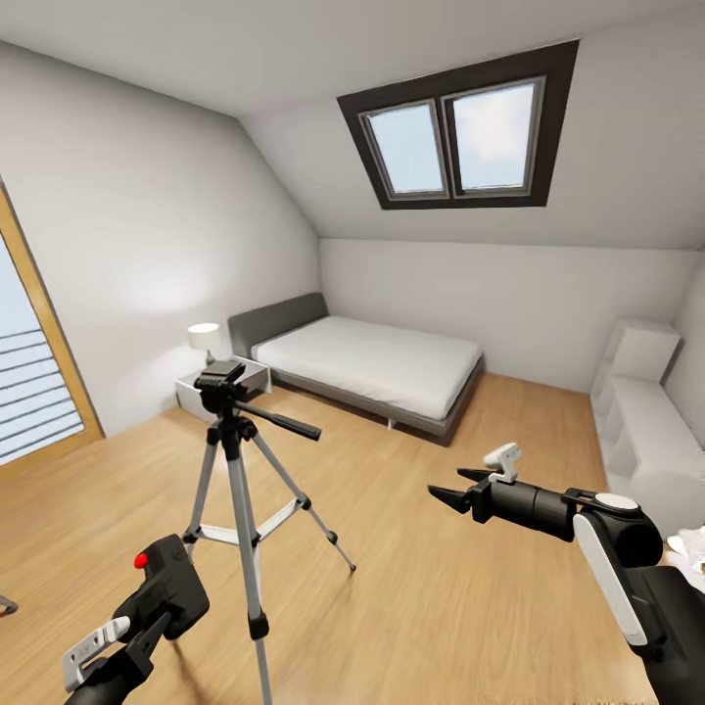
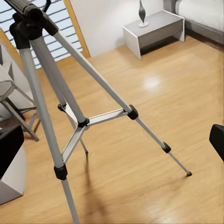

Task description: Attach the digital camera to the camera tripod in the bedroom.

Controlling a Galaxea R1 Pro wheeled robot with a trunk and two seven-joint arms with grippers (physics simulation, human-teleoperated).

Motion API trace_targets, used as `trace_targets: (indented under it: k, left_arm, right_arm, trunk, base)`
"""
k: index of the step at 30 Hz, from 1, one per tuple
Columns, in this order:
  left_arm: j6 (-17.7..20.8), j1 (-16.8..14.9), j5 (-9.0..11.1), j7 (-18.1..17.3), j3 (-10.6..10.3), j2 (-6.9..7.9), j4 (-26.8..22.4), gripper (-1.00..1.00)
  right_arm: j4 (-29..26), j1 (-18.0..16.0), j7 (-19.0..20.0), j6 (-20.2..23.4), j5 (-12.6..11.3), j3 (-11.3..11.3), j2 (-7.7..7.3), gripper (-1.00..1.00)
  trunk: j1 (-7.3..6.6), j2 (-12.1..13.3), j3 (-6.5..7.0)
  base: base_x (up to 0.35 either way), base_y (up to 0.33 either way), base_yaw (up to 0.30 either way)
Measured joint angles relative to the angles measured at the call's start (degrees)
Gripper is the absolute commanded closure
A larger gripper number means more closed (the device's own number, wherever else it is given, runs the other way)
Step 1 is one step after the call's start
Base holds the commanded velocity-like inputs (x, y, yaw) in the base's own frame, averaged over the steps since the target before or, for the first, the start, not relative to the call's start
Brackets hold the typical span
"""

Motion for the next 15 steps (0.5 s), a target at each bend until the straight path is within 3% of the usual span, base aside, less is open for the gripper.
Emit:
trace_targets:
  k: [4,15]
  left_arm:
    - [0.00,0.00,-0.01,-0.01,0.02,0.00,0.00,1.00]
    - [0.00,0.01,-0.02,0.01,0.08,0.00,0.00,1.00]
  right_arm:
    - [0.00,-0.01,0.02,-0.03,0.01,-0.03,0.01,-1.00]
    - [0.01,-0.01,0.04,-0.05,0.02,-0.05,0.01,-1.00]
  trunk:
    - [0.00,0.00,0.00]
    - [0.00,0.00,0.00]
  base:
    - [0.000,0.030,-0.104]
    - [0.000,0.003,-0.008]
